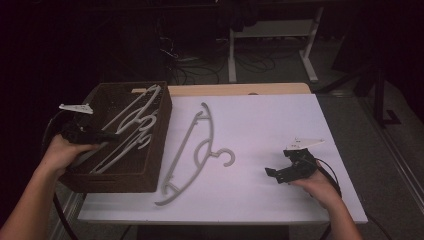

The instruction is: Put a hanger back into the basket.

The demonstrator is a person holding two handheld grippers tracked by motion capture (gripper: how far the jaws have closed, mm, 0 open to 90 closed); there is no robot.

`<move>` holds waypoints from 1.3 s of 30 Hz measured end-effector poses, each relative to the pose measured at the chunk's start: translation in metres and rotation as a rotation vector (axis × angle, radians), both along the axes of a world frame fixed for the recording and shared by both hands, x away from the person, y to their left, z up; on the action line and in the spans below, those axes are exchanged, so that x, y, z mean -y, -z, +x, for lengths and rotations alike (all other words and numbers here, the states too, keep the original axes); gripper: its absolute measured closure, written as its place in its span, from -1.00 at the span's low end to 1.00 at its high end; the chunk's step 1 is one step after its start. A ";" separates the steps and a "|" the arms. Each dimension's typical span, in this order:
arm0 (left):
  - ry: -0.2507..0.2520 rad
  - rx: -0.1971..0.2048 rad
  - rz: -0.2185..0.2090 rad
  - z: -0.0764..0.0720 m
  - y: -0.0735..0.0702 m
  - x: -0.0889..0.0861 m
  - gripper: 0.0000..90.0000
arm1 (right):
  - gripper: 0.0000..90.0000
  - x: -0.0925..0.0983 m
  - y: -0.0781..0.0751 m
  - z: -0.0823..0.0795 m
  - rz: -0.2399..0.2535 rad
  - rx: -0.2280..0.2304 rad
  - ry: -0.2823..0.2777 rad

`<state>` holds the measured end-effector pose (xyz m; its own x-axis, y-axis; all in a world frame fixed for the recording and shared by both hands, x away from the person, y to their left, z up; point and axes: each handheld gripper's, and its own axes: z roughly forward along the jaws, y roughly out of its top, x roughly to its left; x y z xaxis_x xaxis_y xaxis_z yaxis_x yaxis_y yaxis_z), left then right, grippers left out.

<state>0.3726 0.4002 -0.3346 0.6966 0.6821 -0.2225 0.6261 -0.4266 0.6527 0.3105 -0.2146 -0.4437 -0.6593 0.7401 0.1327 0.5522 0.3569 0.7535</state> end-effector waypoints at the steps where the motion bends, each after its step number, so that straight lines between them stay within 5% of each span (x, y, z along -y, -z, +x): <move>1: -0.004 -0.006 0.001 0.001 0.002 -0.001 0.82 | -1.00 0.000 0.000 0.000 0.000 -0.001 0.001; 13: -0.016 -0.093 0.019 0.010 0.029 -0.010 0.78 | -1.00 0.001 0.000 0.000 -0.001 0.001 0.001; 15: -0.042 -0.067 0.044 0.010 0.029 -0.011 0.47 | -1.00 0.001 -0.001 0.000 0.000 0.001 0.002; 20: -0.066 -0.035 0.034 0.008 0.026 -0.013 0.14 | -1.00 0.000 0.000 0.000 0.001 0.000 0.001; 25: -0.072 0.006 -0.015 0.003 0.017 -0.010 -0.18 | -1.00 0.000 -0.001 0.000 0.002 0.000 0.003; 33: -0.071 0.092 -0.085 -0.012 -0.009 0.016 -0.52 | -1.00 0.001 -0.002 0.000 0.009 0.005 0.007; 39: -0.050 0.126 -0.098 -0.019 -0.020 0.047 -0.61 | -1.00 0.000 -0.002 0.000 0.006 0.004 0.002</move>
<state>0.3535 0.3535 -0.3145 0.6890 0.6959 -0.2027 0.5558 -0.3277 0.7640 0.3104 -0.2147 -0.4422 -0.6585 0.7405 0.1344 0.5495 0.3511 0.7581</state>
